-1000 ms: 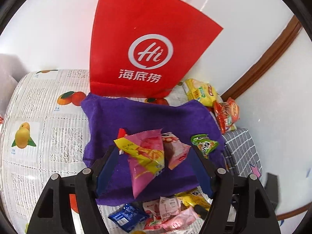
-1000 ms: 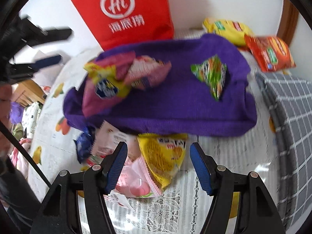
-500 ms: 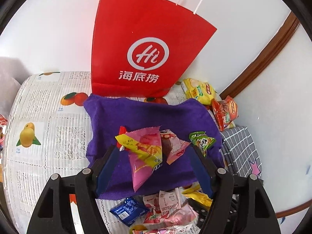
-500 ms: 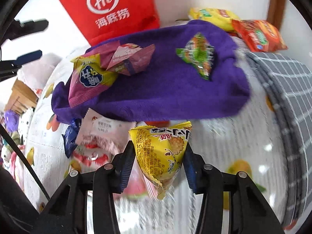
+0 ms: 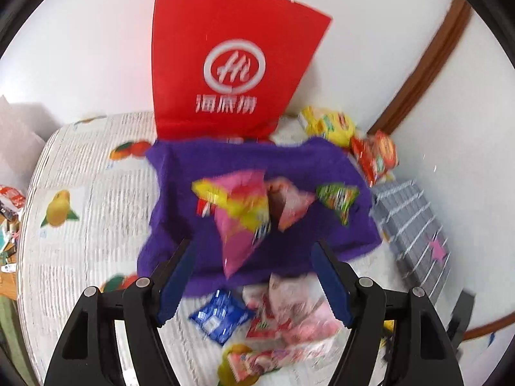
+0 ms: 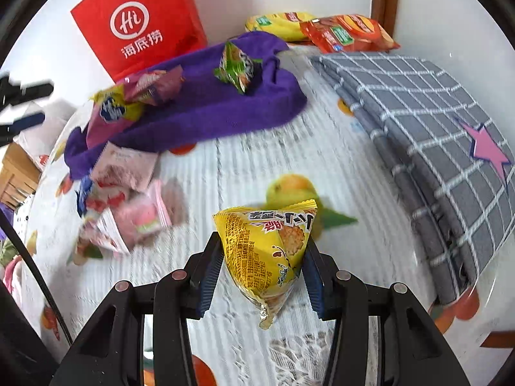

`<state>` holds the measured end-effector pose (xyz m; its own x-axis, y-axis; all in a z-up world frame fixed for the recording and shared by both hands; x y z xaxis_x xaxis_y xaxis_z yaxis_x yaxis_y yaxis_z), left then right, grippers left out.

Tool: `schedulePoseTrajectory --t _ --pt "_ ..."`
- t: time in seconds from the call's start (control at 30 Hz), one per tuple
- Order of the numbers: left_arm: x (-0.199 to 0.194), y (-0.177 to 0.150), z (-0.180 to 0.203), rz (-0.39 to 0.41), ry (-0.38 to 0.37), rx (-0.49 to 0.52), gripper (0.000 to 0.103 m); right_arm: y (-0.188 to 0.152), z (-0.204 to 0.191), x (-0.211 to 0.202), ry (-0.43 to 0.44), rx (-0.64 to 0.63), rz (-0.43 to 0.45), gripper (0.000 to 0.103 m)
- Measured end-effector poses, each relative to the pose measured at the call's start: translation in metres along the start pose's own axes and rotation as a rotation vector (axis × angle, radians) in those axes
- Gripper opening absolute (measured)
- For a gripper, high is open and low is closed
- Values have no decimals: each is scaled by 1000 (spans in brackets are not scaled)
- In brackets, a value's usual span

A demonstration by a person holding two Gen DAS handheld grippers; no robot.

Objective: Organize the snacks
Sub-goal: 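Grasp the yellow triangular snack on the bed with the right gripper, then grasp the blue packet with the left gripper while the right holds the yellow snack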

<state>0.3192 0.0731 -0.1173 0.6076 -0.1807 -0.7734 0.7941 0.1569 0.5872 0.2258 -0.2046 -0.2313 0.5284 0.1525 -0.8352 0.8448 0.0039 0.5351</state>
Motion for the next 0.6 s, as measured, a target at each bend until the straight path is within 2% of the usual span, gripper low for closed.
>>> schedulePoseTrajectory --t 0.13,0.27,0.37,0.6 --pt "6 -41 -9 -39 3 20 72 -6 0 6 21 33 9 46" --pt "15 -70 -24 -59 47 25 72 -9 3 6 41 49 51 45" --pt "22 -85 -34 -66 84 40 72 -11 1 5 42 35 77 45" --pt "33 -100 -42 -68 78 90 72 -11 -3 6 16 0 93 45"
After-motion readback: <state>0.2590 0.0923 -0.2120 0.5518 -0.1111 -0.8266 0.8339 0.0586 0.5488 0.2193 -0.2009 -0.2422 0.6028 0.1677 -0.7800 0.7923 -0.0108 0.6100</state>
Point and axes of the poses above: each gripper's, at about its wrist camera, not at the fingertips, and x roughly the way its jaws point, z to its right, y to its top, the point moved 5 cm from there along x, roughly the way its jaws point, and after that the axes turned 6 degrees about z, right-handed, at the moved point
